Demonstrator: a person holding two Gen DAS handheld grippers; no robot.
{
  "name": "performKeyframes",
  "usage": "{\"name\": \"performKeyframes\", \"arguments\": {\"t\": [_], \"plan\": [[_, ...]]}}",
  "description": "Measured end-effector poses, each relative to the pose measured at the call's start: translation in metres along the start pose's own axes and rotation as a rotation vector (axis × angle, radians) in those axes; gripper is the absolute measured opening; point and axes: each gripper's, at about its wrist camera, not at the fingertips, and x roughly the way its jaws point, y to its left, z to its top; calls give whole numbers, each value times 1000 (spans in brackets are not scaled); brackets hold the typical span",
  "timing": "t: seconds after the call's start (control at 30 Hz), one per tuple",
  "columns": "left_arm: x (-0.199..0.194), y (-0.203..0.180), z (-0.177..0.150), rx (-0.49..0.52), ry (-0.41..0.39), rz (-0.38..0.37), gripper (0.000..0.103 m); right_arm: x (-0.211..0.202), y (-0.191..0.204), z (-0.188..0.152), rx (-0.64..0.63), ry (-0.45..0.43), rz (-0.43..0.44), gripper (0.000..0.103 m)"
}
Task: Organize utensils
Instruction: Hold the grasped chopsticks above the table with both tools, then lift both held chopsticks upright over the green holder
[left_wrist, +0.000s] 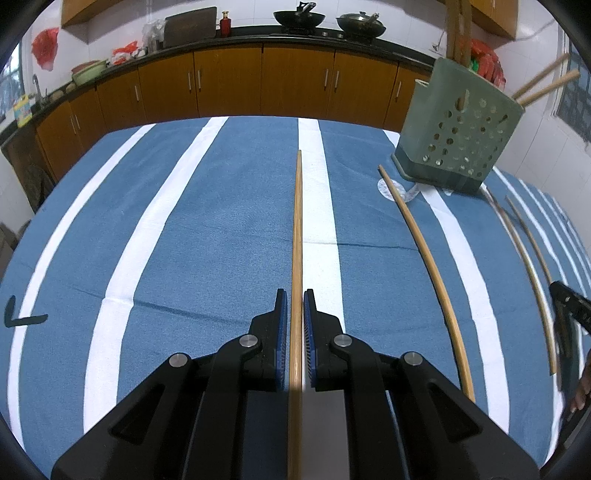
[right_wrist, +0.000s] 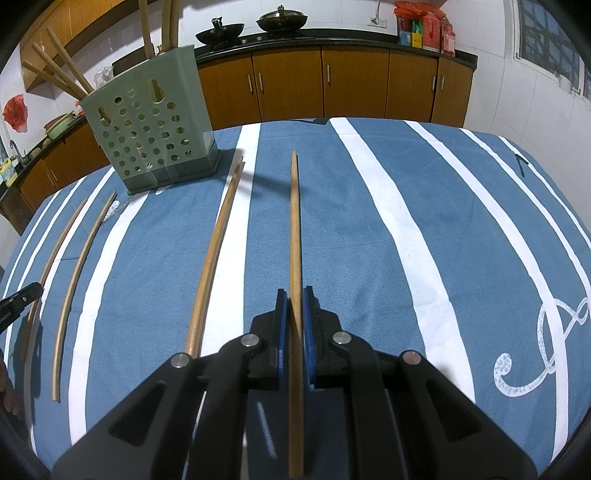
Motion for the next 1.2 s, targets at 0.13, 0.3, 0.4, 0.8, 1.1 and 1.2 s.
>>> {"name": "performKeyframes", "arguments": {"t": [0.13,0.3,0.4,0.8,1.1,1.2], "plan": [[-7,-4,-8,17,1,1,14,-6,1,-8,-12,4,1,11],[-10,2,-13,-6,-1,-19,8,-11,-3,-13,3,2,20,8],[-11,3,-12,-5,7,-21,7,-16,-5,-10,17,-5,25,8],[-87,9,36,-50,-213,-92,7,-97,-19,39,61,-285,37,8],[-125,11,83,-65,-342,-133,7,-133,-20,67,68,-424,61,8],[-139,7,95,-47,-376,-159,7,-155,-17,81,66,-473,116,8]]}}
